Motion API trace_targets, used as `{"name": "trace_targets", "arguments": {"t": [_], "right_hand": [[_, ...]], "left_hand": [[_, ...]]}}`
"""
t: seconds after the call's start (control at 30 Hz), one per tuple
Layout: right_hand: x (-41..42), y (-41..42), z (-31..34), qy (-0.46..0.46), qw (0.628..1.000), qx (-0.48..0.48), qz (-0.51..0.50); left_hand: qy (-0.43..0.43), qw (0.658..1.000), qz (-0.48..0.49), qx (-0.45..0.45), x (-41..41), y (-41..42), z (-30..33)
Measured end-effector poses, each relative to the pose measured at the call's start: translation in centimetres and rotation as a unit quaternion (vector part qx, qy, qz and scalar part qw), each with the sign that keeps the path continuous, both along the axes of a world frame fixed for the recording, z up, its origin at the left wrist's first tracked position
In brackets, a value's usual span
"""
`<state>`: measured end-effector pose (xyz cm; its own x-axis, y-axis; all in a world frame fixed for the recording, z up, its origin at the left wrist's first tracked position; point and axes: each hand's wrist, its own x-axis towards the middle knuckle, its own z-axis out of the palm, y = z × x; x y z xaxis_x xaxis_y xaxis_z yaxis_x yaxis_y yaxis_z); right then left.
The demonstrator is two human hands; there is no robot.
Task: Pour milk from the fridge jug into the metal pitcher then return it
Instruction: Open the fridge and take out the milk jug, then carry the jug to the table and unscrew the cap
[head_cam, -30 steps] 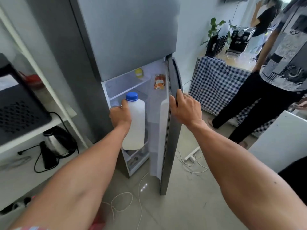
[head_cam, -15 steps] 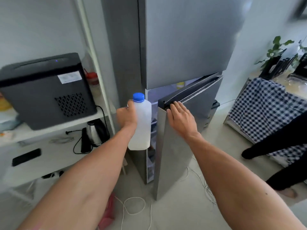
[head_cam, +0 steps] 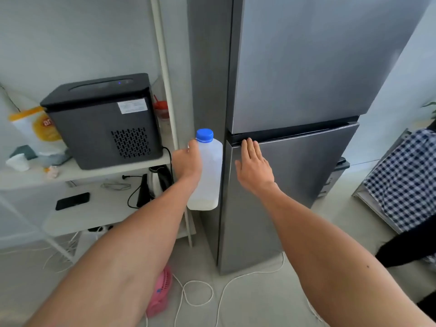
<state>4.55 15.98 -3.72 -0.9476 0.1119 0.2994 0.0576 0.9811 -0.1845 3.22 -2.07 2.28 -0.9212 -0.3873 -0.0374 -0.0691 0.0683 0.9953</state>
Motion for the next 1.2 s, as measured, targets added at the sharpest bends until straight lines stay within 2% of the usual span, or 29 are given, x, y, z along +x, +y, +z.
{"name": "trace_targets", "arguments": {"t": [0.33,0.47,0.5,0.57,0.63,0.73,0.83,0.9,1.0,1.2], "right_hand": [[-0.8,0.1,0.4,-0.047,0.999,-0.012,0.018],[1.0,-0.7,0.1,0.073,0.997,-0.006,-0.012],[1.7,-1.1,0.0,0.089,0.996,-0.028,-0.016],[2.6,-1.9,-0.8,0.036,0.989,-0.137,-0.041],[3.0,-2.5,-1.6,-0.073,0.949,-0.294,-0.081],[3.9,-3.5,-3.0,-0.192,0.838,-0.497,-0.114],[5.4,-4.5,-3.5,-0.24,0.708,-0.652,-0.124],[6.2,-5.0,-3.3,-0.217,0.649,-0.72,-0.116],[7.1,-5.0,-2.9,-0.163,0.61,-0.768,-0.109],[9.8,-3.3,-2.7,-0.078,0.6,-0.777,-0.172]], "left_hand": [[0.009,1.0,0.004,0.014,0.3,0.6,-0.1],[0.012,1.0,0.006,0.01,0.5,0.8,0.3],[0.015,1.0,0.002,0.01,0.5,0.8,0.4],[0.018,1.0,-0.008,0.014,0.5,1.1,0.6],[0.021,1.0,-0.015,0.011,0.8,1.3,0.9],[0.021,0.999,-0.027,-0.001,1.6,1.6,1.5],[0.019,0.999,-0.037,0.002,2.0,1.9,1.8],[0.029,0.998,-0.049,0.006,2.3,2.2,1.8],[0.035,0.997,-0.074,-0.001,2.7,2.8,1.6],[0.029,0.987,-0.159,0.017,4.1,5.2,1.3]]}}
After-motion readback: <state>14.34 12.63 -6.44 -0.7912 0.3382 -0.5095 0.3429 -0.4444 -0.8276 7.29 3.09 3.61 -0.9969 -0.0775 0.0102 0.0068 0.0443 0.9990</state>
